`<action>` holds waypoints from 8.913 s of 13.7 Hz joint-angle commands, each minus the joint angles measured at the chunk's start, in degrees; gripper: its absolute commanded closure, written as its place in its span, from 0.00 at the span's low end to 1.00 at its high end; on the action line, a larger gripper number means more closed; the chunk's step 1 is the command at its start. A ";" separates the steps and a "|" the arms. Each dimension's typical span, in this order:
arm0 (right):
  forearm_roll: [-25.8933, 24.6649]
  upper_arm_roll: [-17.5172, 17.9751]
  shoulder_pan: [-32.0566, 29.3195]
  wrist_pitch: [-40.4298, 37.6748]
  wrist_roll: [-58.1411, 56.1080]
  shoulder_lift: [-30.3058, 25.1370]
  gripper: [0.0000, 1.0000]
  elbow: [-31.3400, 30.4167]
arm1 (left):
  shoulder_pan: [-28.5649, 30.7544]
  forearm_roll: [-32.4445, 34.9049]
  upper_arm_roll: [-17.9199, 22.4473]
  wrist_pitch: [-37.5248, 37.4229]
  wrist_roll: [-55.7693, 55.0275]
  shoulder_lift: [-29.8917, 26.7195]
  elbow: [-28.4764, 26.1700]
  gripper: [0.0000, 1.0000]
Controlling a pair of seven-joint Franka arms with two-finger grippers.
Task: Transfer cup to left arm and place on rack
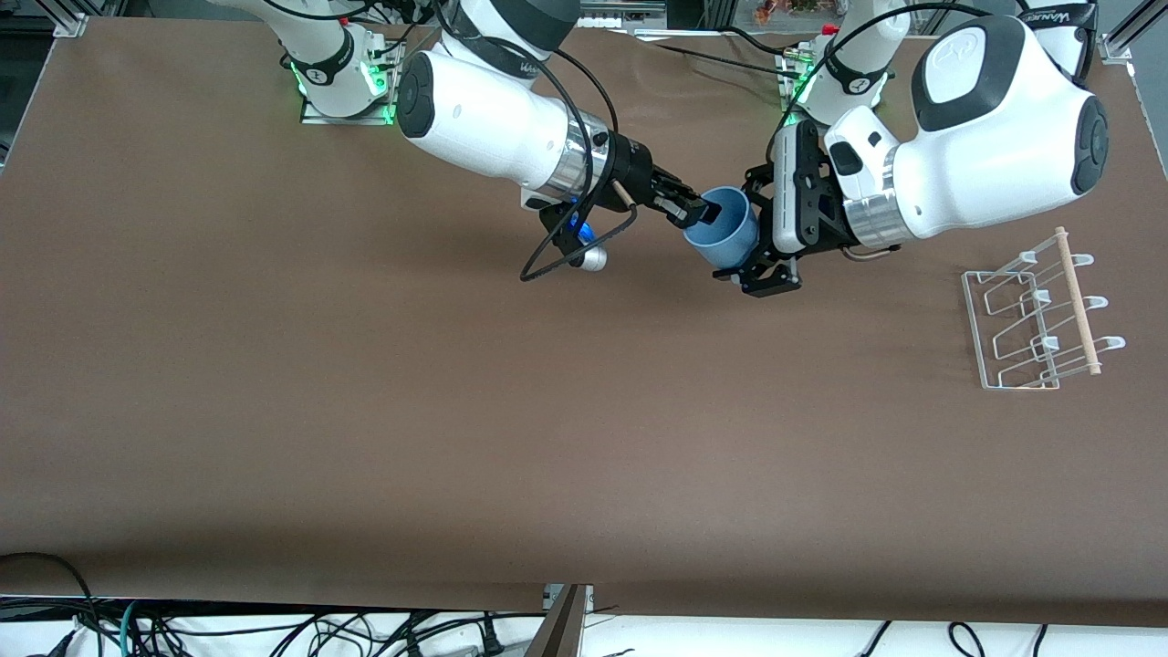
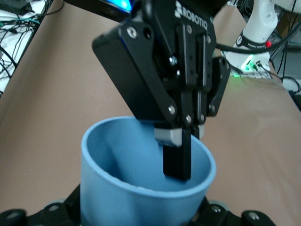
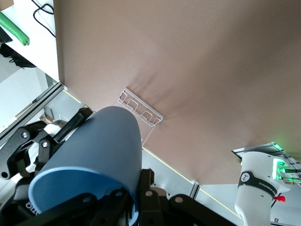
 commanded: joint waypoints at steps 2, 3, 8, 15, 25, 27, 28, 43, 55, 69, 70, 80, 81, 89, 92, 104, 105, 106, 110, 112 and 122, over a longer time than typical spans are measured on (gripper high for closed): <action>1.03 0.04 0.16 0.02 0.30 0.85 1.00 2.10 | 0.03 -1.72 -0.06 0.21 4.17 0.58 0.09 0.95; 1.03 0.04 0.07 -0.07 -0.05 0.85 1.00 2.10 | 0.12 -1.72 -0.06 0.12 4.17 0.58 0.01 0.95; 1.03 0.04 -0.11 -0.59 -0.84 0.76 0.53 2.10 | 0.55 -1.46 0.02 0.12 4.17 0.58 0.09 0.94; 0.85 -0.31 -3.78 -7.52 -0.75 -2.48 0.02 2.02 | 3.19 7.21 0.90 -7.17 -5.83 -0.04 0.97 0.95; -12.25 -15.74 -11.97 -44.06 -15.21 -13.92 0.02 1.58 | 6.71 42.61 0.82 -18.66 -30.27 2.50 0.80 0.95; -12.07 -22.87 -12.06 -50.93 -23.31 -15.66 0.02 1.75 | 6.88 51.67 0.82 -23.60 -30.46 6.27 0.80 0.94; -12.77 -25.77 -11.97 -52.53 -27.00 -17.24 0.02 1.66 | 6.80 54.76 0.90 -24.40 -30.63 7.77 0.80 0.94; -41.24 -13.95 -29.70 -39.71 -55.85 -33.78 0.02 -29.19 | 4.93 121.90 0.11 -29.00 -60.52 13.34 -28.89 1.00; -51.62 -11.74 -32.45 -40.59 -70.45 -32.99 0.01 -27.25 | 15.32 132.84 0.11 -17.81 -60.78 11.13 -33.57 0.99; -51.62 -11.65 -32.27 -40.68 -70.98 -31.85 0.01 -24.97 | 16.11 139.07 0.38 -18.08 -66.40 12.62 -36.21 0.99; -51.62 -11.65 -32.27 -40.50 -70.81 -31.76 0.01 -24.97 | 16.46 139.25 0.38 -18.08 -66.84 12.79 -36.21 0.98; -51.18 -13.67 -33.07 -46.30 -68.45 -31.85 0.01 -24.97 | 16.47 139.34 0.38 -18.08 -67.90 13.85 -36.03 0.00; -51.18 -13.50 -32.89 -45.95 -67.21 -31.93 0.01 -24.88 | 16.47 139.25 0.29 -18.08 -67.90 13.76 -36.03 0.00; -50.92 -13.06 -32.36 -44.90 -68.34 -31.85 0.01 -23.38 | 15.68 128.67 -0.15 -17.99 -66.94 11.31 -31.39 0.00; -48.38 -12.88 -32.36 -44.81 -68.43 -32.55 0.01 -23.30 | 15.68 114.61 -2.26 -18.34 -66.84 9.55 -26.12 0.00; -46.88 -9.19 -32.89 -39.62 -69.84 -32.46 0.01 -23.21 | 15.59 60.08 -10.87 -31.44 -73.96 9.02 13.77 0.00; -46.88 -9.10 -32.80 -39.36 -69.84 -32.46 0.01 -22.69 | 15.67 58.32 -10.87 -30.91 -73.62 9.02 16.76 0.00; -46.88 -9.10 -32.80 -39.27 -69.92 -31.94 0.01 -21.81 | 15.76 55.61 -10.87 -30.56 -73.26 9.02 19.14 0.00; -46.79 -9.10 -32.89 -39.27 -69.84 -31.85 0.01 -21.71 | 15.68 51.20 -10.26 -26.55 -73.87 8.84 22.59 0.00; -46.87 -9.10 -32.89 -39.18 -69.84 -31.85 0.01 -21.63 | 9.74 50.57 -3.98 -22.05 -76.41 5.61 19.97 0.00; -46.96 -9.19 -32.98 -39.10 -69.92 -31.85 0.01 -21.63 | 0.30 40.20 13.21 -7.00 -84.25 -9.88 -2.99 0.00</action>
